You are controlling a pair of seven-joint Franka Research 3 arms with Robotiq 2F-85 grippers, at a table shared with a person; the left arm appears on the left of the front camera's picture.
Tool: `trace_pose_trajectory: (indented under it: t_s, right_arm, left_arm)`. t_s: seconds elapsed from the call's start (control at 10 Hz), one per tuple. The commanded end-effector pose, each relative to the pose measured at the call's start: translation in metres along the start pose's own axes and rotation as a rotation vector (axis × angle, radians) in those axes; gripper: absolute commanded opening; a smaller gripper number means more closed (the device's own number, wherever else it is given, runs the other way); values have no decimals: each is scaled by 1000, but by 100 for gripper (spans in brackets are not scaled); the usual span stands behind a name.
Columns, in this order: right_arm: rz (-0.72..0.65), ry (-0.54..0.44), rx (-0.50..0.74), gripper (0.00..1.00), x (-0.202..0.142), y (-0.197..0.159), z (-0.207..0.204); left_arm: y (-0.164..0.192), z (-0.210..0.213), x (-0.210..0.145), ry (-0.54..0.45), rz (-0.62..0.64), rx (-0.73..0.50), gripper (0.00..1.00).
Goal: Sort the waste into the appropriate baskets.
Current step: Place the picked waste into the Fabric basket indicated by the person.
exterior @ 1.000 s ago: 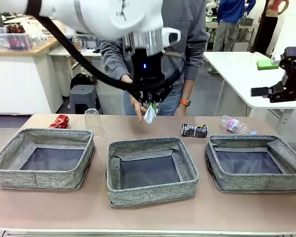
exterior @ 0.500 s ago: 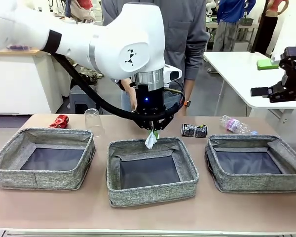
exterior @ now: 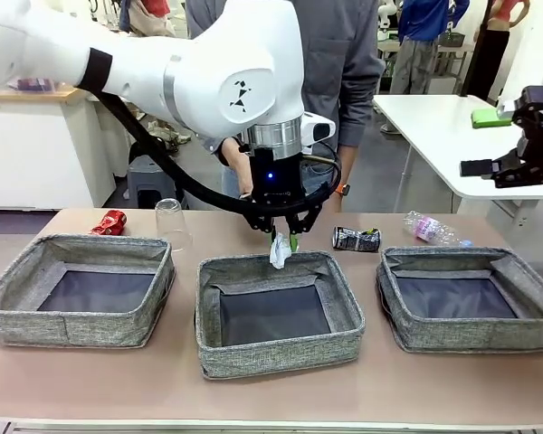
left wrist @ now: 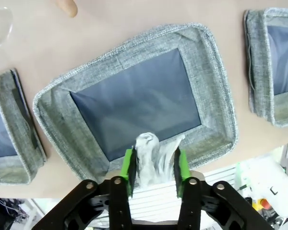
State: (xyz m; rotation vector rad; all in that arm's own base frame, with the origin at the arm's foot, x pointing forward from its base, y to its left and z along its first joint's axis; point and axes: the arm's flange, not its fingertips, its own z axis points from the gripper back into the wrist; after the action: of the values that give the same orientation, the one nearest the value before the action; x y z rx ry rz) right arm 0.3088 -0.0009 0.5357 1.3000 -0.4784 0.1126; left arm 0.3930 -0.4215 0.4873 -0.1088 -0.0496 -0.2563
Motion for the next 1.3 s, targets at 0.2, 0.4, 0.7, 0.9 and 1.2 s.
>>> trace_pose_trajectory:
  t_s: [0.2,0.4,0.7,0.9,1.2]
  right_arm:
    - [23,-12,22,100,3,0,-2]
    - [23,-12,22,100,3,0,-2]
    - [23,-12,22,100,3,0,-2]
    - [23,-12,22,100,3,0,-2]
    - [23,-12,22,100,3,0,-2]
  left_arm:
    - [0,4,0,20,-1,-12,100]
    - [0,4,1,22,1,-19,100]
    - [14,22,5,41,-31,-108,100]
    - [53,65,1,41,-26,-204,100]
    - [133,120,-29,-129,42,-460,100]
